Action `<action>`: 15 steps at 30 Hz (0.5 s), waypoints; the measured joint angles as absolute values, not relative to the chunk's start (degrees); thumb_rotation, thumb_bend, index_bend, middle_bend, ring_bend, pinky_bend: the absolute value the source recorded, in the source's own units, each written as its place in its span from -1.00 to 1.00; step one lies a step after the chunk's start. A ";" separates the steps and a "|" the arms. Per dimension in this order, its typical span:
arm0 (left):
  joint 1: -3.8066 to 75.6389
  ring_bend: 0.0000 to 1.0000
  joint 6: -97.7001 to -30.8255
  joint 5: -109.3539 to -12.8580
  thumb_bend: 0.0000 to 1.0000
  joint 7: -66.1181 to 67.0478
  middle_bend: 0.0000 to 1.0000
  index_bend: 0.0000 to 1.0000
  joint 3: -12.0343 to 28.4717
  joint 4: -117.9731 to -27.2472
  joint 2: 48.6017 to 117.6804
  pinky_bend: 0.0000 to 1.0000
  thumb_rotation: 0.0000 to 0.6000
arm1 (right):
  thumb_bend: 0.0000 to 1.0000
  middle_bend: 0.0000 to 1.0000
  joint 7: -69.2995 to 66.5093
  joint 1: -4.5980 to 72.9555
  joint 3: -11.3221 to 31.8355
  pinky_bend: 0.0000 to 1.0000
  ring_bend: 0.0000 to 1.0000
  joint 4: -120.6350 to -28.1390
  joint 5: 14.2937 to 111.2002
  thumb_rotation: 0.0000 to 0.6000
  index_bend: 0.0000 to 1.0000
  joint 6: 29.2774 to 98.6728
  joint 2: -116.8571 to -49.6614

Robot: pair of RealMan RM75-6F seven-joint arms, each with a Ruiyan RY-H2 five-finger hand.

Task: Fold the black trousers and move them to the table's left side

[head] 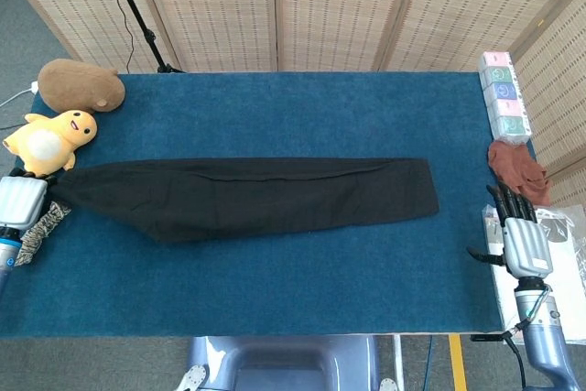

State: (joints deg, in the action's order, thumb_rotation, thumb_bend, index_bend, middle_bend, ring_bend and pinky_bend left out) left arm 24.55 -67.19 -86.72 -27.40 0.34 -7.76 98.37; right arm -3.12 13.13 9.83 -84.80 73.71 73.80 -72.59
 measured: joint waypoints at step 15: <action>28.19 0.09 -78.78 -80.14 0.55 -38.32 0.28 0.40 8.84 -11.04 94.27 -0.24 1.00 | -1.00 -1.00 -2.83 13.00 9.64 -1.00 -1.00 -85.42 73.84 1.00 -0.98 73.93 -72.48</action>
State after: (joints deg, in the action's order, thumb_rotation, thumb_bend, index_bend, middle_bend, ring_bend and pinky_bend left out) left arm 28.19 -78.78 -80.14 -38.32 8.84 -11.04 94.27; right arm -2.83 13.00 9.64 -85.42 73.84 73.93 -72.48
